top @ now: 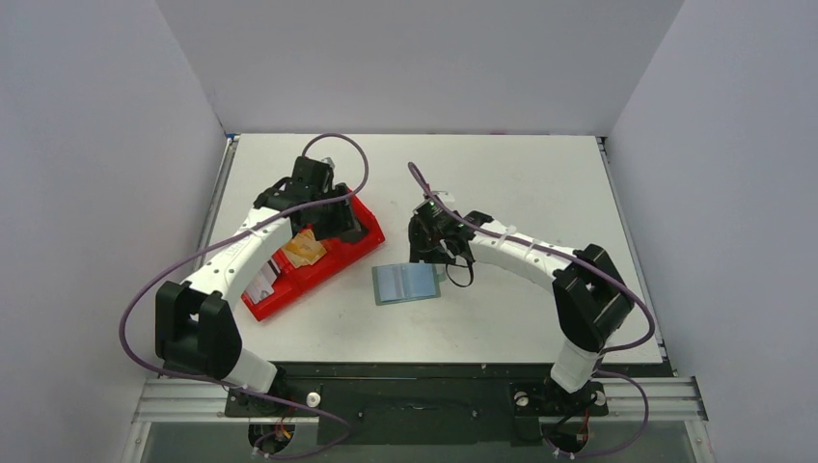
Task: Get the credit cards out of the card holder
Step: Remove the credit card from the card holder.
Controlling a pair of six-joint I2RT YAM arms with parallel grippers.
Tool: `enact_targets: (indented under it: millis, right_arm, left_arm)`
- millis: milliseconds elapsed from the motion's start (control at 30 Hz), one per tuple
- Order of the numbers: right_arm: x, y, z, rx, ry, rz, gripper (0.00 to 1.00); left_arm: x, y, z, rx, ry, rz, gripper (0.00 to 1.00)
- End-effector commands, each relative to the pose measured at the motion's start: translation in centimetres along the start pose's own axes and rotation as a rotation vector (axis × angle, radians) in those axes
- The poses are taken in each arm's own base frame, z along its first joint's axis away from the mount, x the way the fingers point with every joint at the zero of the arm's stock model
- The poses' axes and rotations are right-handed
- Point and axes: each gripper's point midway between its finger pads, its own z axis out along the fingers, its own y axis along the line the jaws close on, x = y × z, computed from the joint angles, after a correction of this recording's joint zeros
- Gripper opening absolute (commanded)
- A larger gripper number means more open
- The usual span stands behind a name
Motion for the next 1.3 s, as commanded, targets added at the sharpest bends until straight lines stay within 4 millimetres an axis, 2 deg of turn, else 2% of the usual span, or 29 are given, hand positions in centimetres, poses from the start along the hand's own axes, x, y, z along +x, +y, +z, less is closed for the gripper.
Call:
enact_targets:
  millis: [0,167,433,567,1267]
  right_arm:
    - [-0.9,1.5,0.3,0.006,-0.042,-0.014,0.5]
    - [0.3,2.3,1.5,0.018,-0.014,-0.054,0.5]
    - [2.2,5.2,2.2,-0.005,0.024,-0.129,0.5]
    - [3.1,6.1,2.9,-0.007,0.043,-0.148,0.5]
    - [5.6,6.4,5.2,0.034,0.115,-0.213,0.5]
  left_arm:
    - [-0.6,-0.6,-0.5,0.037,-0.028,0.018,0.48]
    - [-0.2,-0.2,-0.9,0.034,-0.032,0.012,0.48]
    - [0.1,1.0,-0.8,0.037,-0.019,-0.025,0.48]
    - [-0.2,1.6,-1.0,0.031,-0.022,-0.032,0.48]
    - [0.1,2.2,-0.4,0.034,0.0,-0.046,0.48]
